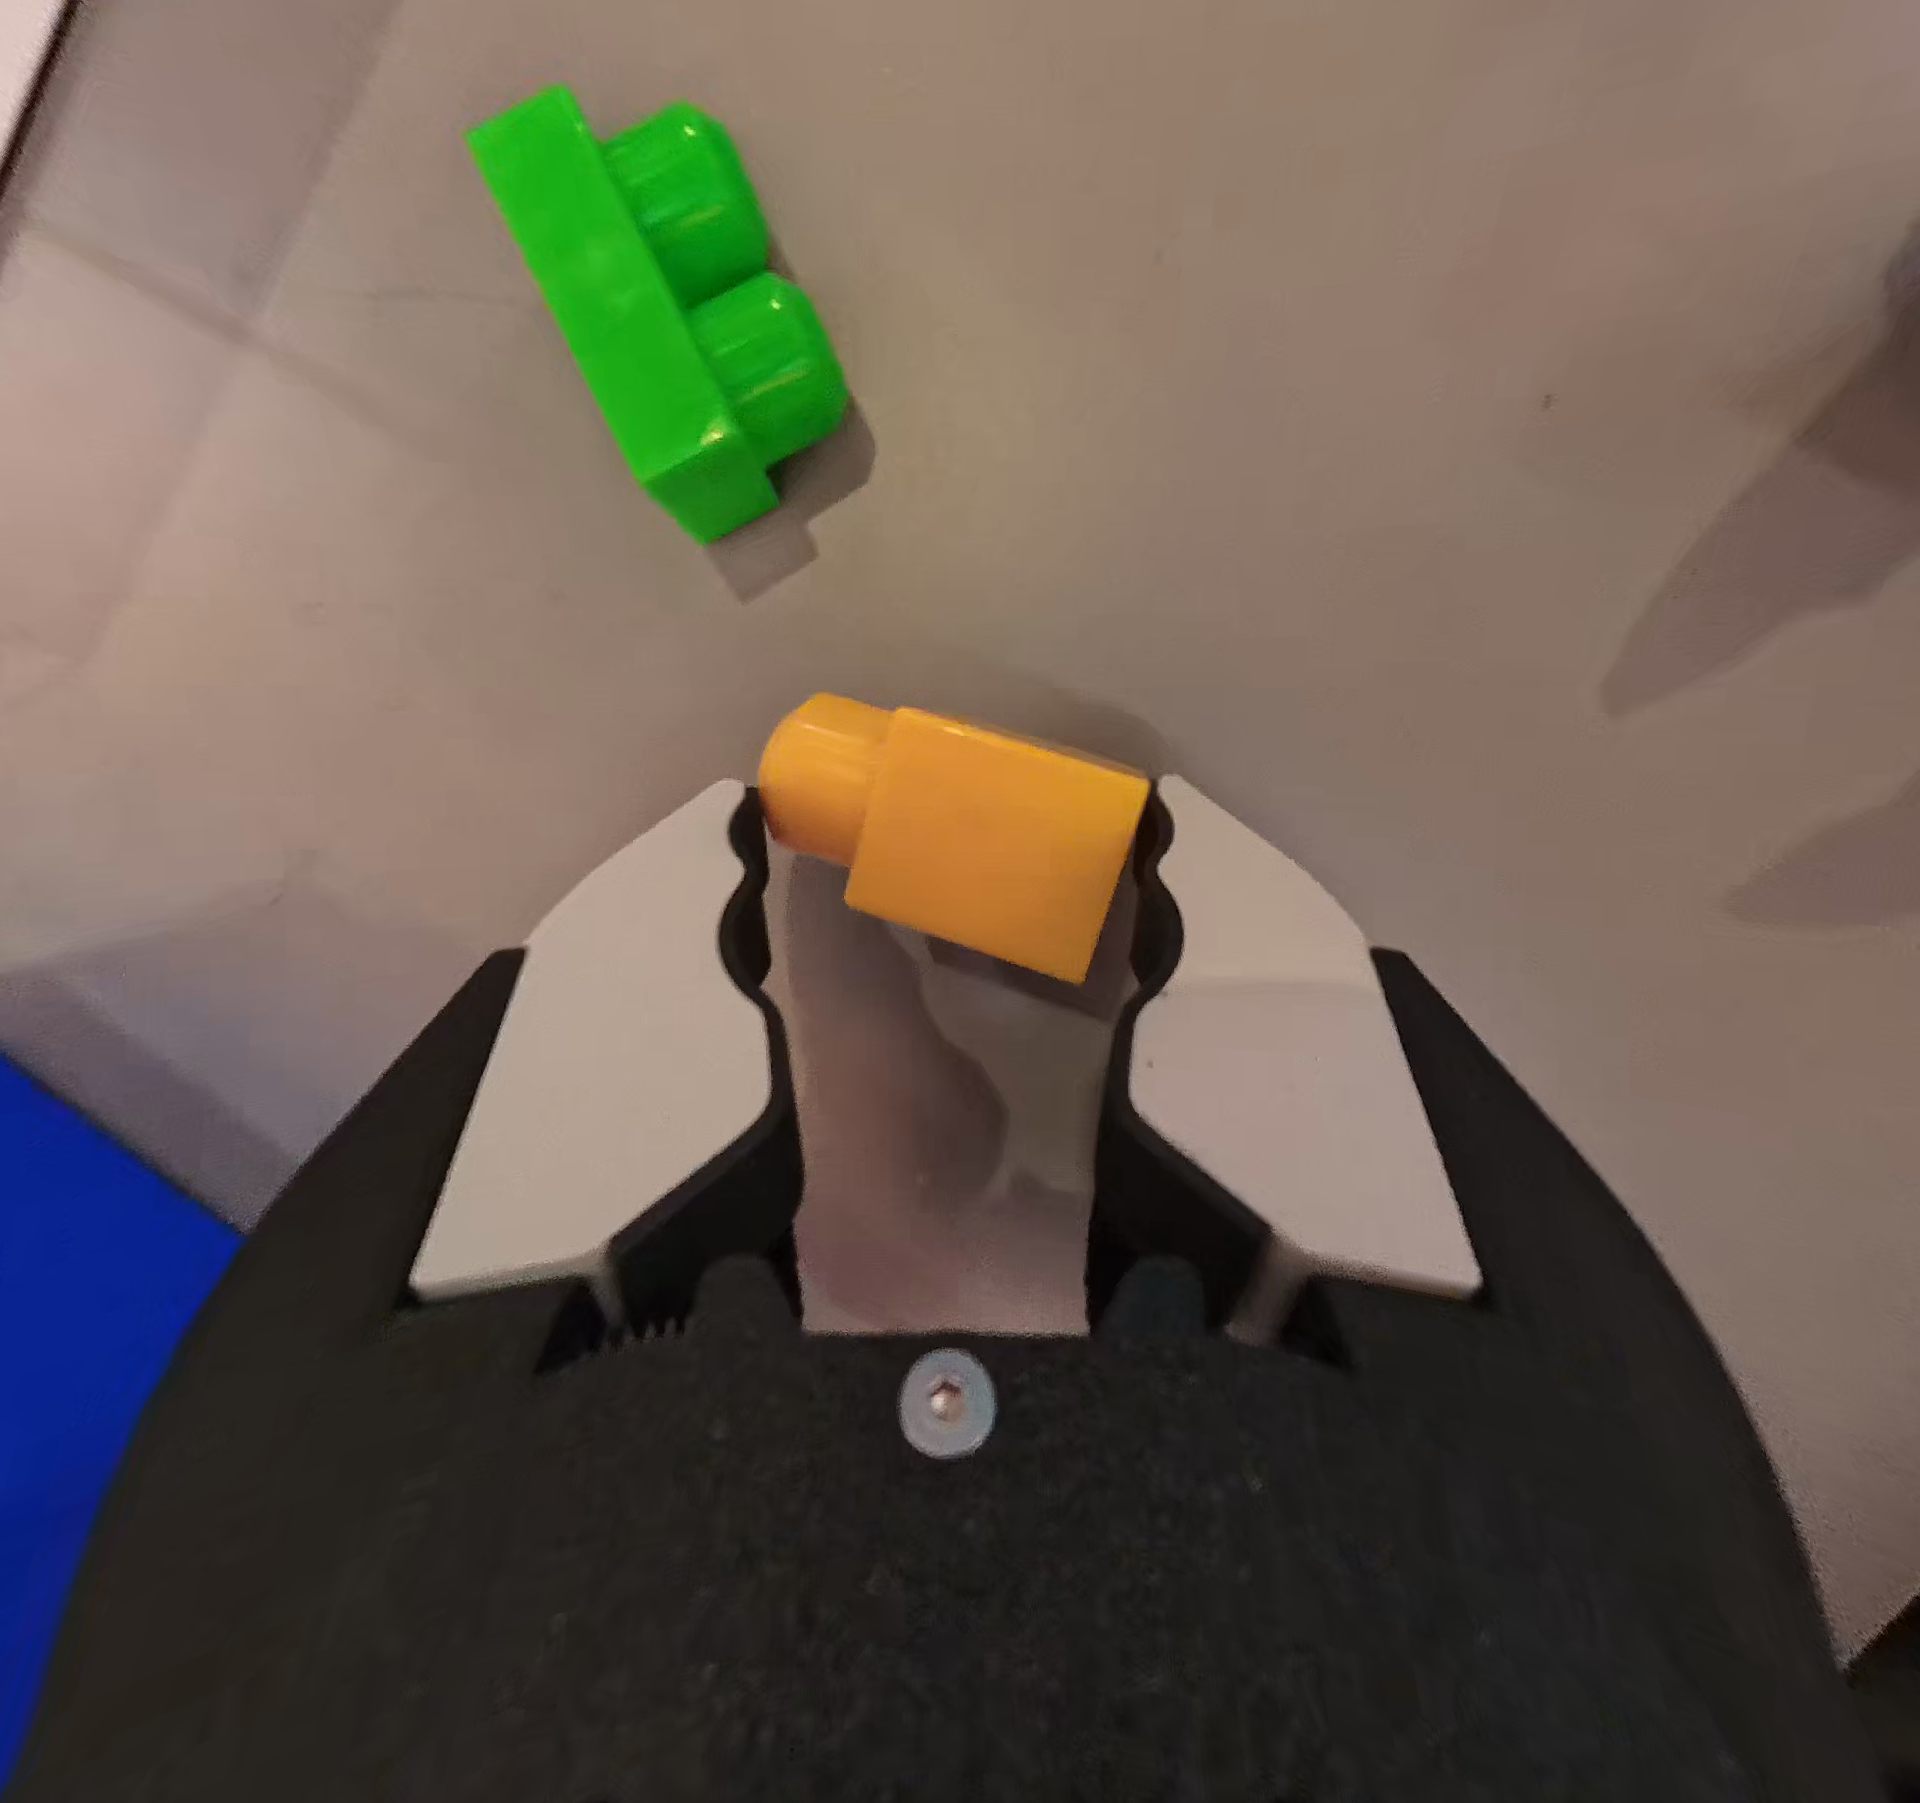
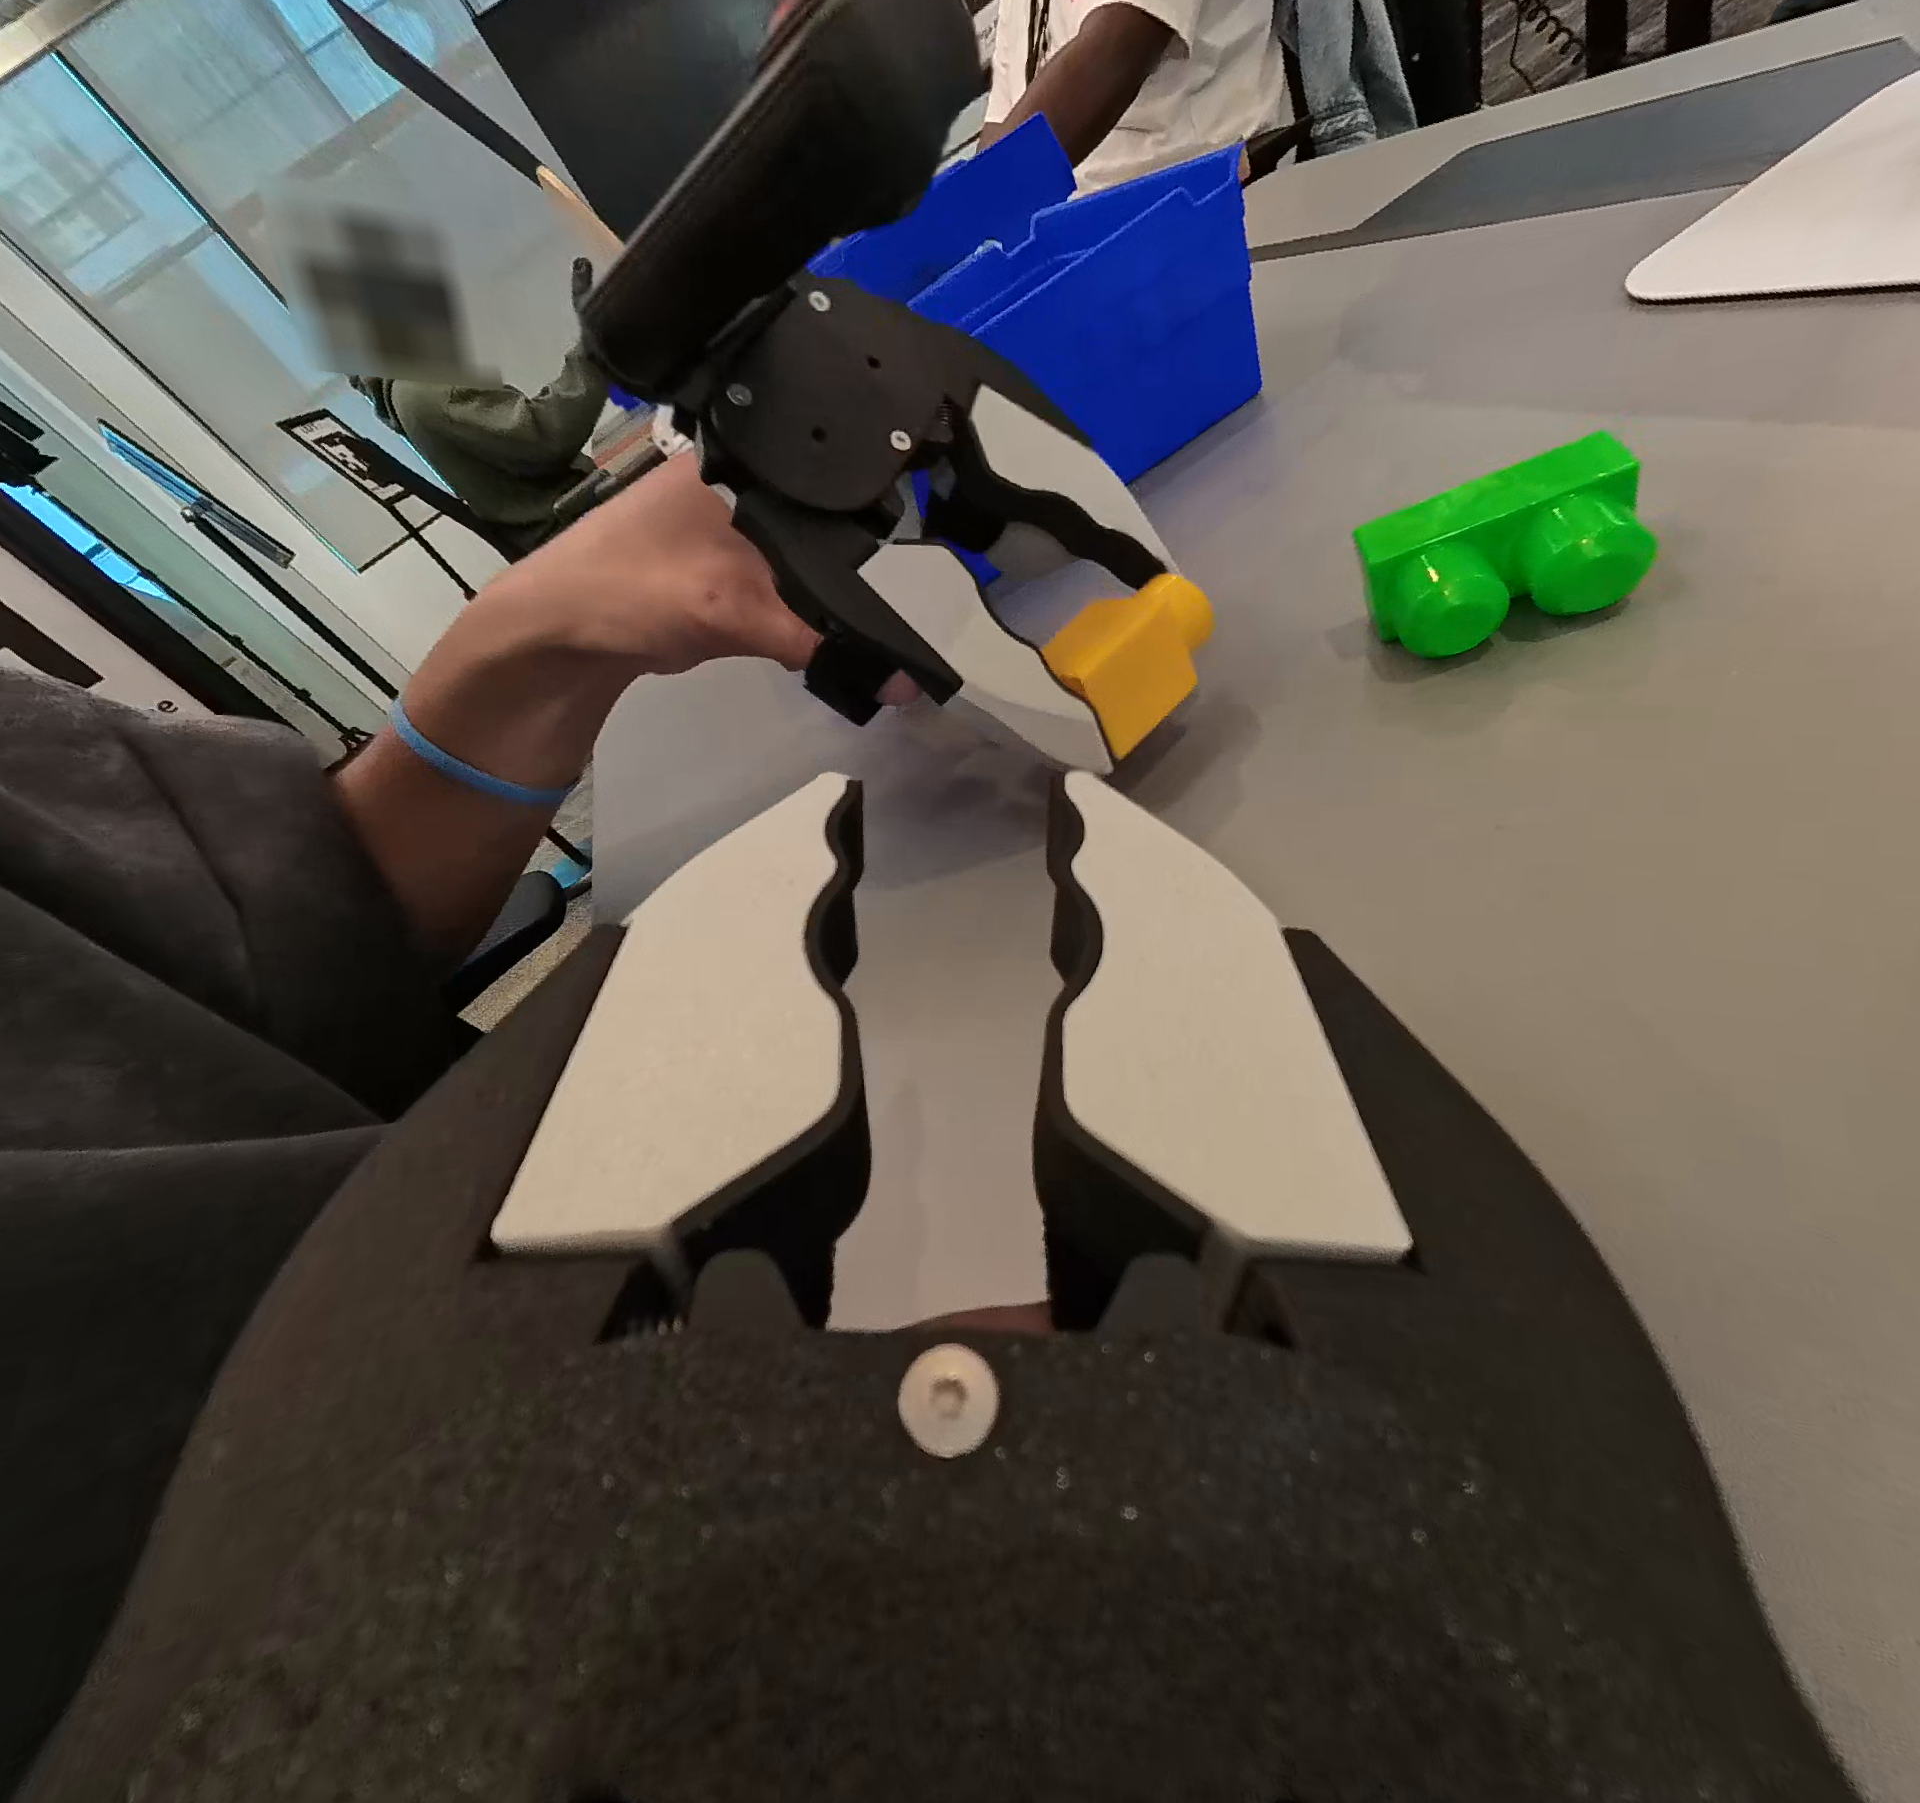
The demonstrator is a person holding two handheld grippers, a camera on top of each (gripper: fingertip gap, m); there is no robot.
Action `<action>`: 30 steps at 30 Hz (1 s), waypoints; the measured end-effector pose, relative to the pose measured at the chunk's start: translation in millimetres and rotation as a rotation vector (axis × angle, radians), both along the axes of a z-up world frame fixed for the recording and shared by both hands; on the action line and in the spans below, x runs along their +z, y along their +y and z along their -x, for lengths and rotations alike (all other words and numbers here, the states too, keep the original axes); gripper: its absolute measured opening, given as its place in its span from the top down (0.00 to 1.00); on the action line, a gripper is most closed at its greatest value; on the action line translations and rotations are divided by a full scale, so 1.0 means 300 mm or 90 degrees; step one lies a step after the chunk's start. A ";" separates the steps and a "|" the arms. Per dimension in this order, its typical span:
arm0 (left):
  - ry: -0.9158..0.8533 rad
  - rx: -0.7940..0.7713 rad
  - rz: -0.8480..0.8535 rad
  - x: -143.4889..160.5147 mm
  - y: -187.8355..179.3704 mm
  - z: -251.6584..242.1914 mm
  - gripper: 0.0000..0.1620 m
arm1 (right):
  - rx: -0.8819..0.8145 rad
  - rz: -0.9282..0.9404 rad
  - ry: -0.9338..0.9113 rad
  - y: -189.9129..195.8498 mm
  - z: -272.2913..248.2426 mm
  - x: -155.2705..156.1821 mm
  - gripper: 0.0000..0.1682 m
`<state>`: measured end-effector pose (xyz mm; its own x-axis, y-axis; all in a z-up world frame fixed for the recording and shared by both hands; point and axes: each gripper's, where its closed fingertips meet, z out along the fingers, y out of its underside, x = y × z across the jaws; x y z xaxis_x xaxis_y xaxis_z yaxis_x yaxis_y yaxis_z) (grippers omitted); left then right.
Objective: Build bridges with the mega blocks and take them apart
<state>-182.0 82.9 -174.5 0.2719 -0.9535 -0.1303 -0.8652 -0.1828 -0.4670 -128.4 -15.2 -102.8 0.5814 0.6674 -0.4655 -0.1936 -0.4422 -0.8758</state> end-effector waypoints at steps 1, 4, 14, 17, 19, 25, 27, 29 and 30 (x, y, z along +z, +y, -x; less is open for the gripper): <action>0.004 -0.012 0.005 -0.008 -0.005 0.003 0.58 | 0.001 0.000 -0.001 -0.001 0.002 -0.001 0.80; 0.006 -0.052 0.008 -0.023 -0.025 0.004 0.58 | 0.005 0.002 -0.001 -0.002 0.007 -0.003 0.80; -0.113 -0.059 0.054 0.153 -0.162 0.157 0.49 | 0.006 0.002 -0.004 -0.002 0.003 -0.004 0.80; -0.118 0.011 0.006 0.281 -0.149 0.410 0.50 | 0.009 0.003 0.002 -0.003 0.006 -0.002 0.80; -0.062 0.135 0.002 0.302 -0.087 0.637 0.51 | 0.014 0.009 0.007 -0.002 0.012 -0.005 0.80; -0.034 0.544 0.082 0.219 0.100 1.011 0.53 | 0.032 0.018 0.002 -0.007 0.038 -0.019 0.80; -0.034 0.586 0.141 0.164 0.108 1.015 0.48 | 0.035 0.018 -0.002 -0.009 0.041 -0.021 0.80; -0.009 0.599 0.148 0.121 0.122 1.018 0.45 | 0.035 0.015 -0.006 -0.010 0.039 -0.021 0.80; 0.005 0.607 0.151 0.104 0.128 1.021 0.42 | 0.034 0.014 -0.008 -0.011 0.037 -0.020 0.80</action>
<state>-488.5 121.3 -143.3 0.9414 -0.3359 0.0304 -0.3087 -0.8946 -0.3231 -139.5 -18.3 -108.9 0.5509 0.6875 -0.4731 -0.1578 -0.4708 -0.8680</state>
